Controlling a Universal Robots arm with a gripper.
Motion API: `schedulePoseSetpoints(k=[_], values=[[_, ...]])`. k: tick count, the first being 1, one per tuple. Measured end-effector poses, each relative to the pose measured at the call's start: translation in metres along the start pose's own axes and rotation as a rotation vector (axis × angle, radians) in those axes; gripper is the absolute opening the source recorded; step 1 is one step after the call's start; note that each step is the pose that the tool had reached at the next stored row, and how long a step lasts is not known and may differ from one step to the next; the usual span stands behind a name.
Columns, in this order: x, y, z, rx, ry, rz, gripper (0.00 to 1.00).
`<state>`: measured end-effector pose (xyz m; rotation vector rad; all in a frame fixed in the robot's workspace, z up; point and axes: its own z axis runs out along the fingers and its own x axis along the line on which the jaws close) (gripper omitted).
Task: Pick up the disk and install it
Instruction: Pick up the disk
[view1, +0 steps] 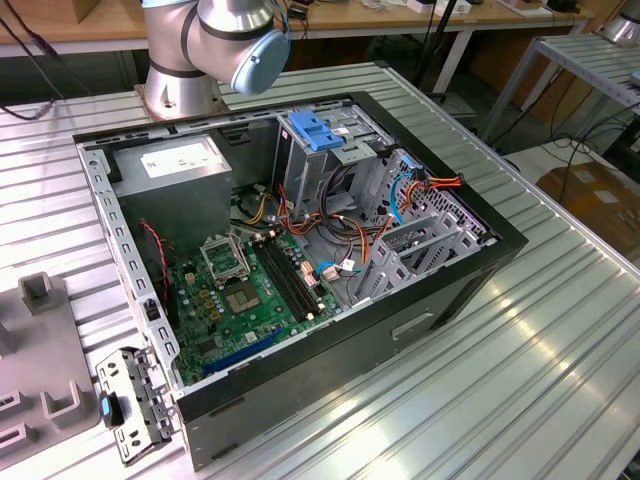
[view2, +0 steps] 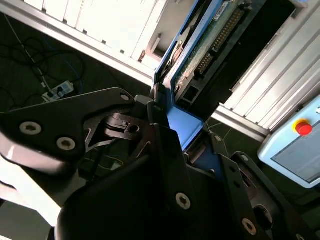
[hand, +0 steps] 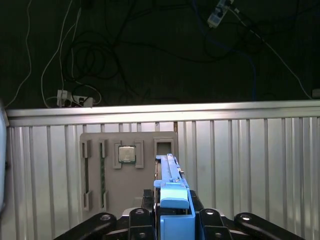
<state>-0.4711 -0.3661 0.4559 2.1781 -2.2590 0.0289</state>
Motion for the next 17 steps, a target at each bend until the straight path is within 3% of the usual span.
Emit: schedulePoseSetpoints(k=[4,13,17], values=[[0.0001,0.0000,-0.0039,-0.0003,0.0001,0.000,0.37],[0.0000,-0.0002,-0.0043,-0.0003,0.0001,0.000,0.37],[-0.0001,-0.0037,-0.0042,-0.0002,0.0000,0.000,0.37]])
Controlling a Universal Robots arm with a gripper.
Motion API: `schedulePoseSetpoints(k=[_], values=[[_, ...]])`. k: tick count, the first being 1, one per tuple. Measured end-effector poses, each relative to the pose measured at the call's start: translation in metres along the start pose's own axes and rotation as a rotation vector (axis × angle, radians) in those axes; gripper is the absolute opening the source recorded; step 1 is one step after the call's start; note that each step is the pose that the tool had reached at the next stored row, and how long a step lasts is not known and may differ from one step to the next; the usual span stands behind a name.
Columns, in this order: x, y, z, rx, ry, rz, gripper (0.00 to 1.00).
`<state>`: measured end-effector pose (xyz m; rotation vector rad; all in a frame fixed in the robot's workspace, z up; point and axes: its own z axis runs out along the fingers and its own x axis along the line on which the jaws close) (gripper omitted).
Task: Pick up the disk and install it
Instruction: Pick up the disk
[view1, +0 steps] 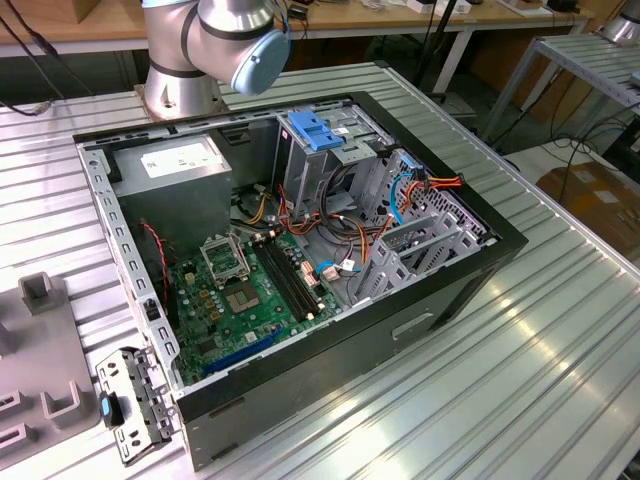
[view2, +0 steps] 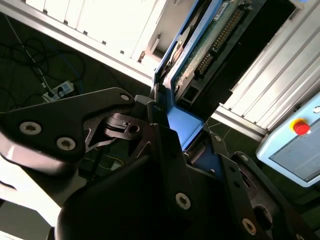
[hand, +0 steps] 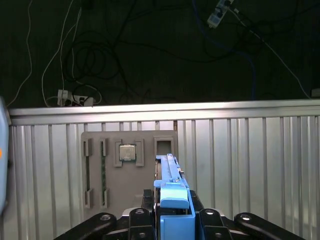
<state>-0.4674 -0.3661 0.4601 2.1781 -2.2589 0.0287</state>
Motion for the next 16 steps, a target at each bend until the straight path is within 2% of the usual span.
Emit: schedulePoseSetpoints(k=[4,8,13,16], values=[[-0.0002,-0.0048,0.0000,-0.0001,0.0001,0.000,0.37],[-0.0005,-0.0137,0.0002,0.0001,0.0000,0.000,0.37],[-0.0008,-0.0215,0.0002,-0.0001,0.0000,0.000,0.37],[-0.0008,-0.0235,0.0003,0.0002,-0.0001,-0.011,0.37]])
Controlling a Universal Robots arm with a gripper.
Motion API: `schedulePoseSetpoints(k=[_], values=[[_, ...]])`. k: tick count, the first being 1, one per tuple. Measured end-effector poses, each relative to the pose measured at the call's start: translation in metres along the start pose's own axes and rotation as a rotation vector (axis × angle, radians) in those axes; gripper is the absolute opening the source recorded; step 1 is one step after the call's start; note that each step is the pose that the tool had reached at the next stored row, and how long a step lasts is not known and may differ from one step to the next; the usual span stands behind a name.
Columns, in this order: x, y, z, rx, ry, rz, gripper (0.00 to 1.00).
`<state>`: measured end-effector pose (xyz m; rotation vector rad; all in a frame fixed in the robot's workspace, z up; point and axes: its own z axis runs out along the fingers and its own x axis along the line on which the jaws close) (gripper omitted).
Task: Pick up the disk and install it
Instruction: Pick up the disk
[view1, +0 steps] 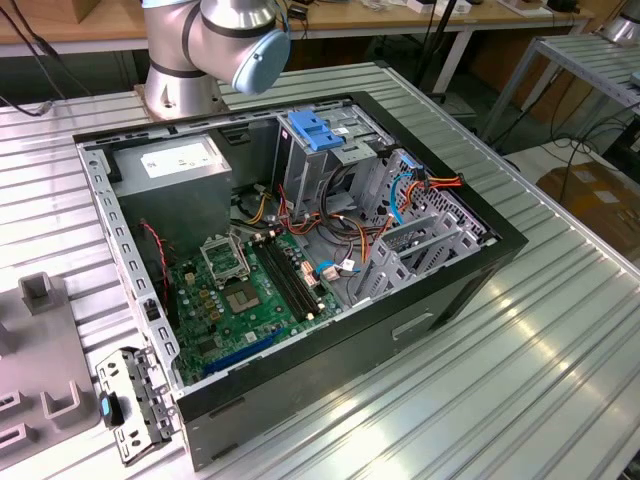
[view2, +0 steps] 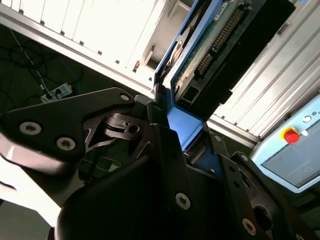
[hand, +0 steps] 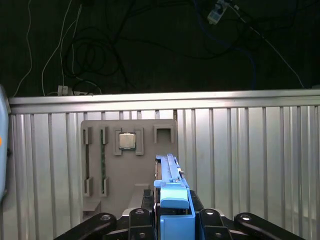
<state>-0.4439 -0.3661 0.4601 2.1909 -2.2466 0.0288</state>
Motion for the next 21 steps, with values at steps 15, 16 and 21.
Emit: schedulePoseSetpoints(k=[15,16,21], values=[[0.0000,-0.0086,-0.0105,-0.0016,0.0000,-0.005,0.37],[-0.0001,-0.0105,-0.0105,-0.0016,0.0000,-0.005,0.37],[-0.0005,-0.0265,-0.0103,-0.0025,0.0000,-0.005,0.37]])
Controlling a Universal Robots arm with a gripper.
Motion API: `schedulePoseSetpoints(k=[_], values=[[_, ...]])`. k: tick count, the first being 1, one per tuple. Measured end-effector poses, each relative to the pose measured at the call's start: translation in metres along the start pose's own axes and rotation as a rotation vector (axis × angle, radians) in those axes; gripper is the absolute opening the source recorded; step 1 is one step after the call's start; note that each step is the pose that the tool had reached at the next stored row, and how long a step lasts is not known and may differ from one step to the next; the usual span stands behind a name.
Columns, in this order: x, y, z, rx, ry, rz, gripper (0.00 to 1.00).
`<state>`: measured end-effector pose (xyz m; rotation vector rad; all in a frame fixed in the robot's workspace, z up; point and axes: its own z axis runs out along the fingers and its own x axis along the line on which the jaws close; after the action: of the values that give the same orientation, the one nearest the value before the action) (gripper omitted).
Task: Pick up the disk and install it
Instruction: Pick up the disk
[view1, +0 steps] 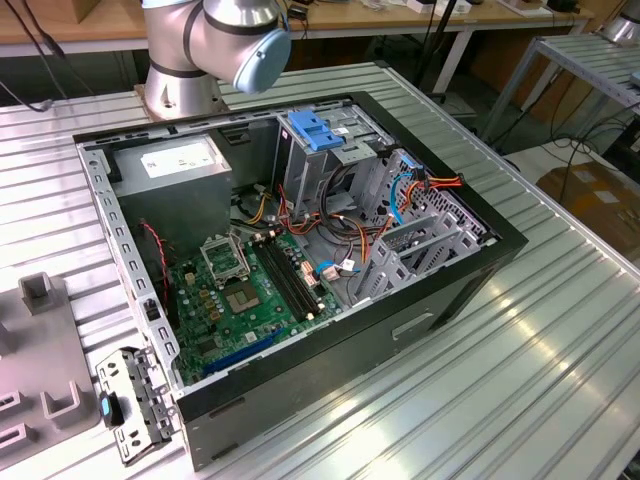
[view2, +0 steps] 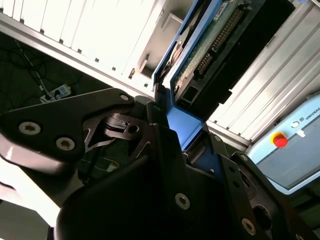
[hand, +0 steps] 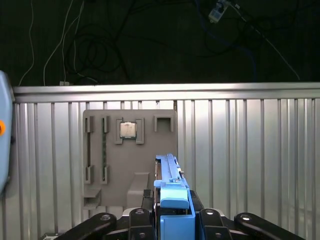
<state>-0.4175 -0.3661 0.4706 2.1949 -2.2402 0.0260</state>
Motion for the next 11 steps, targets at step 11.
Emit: schedulePoseSetpoints(k=[11], values=[[-0.0007,-0.0326,0.0003,-0.0023,0.0000,0.000,0.37]])
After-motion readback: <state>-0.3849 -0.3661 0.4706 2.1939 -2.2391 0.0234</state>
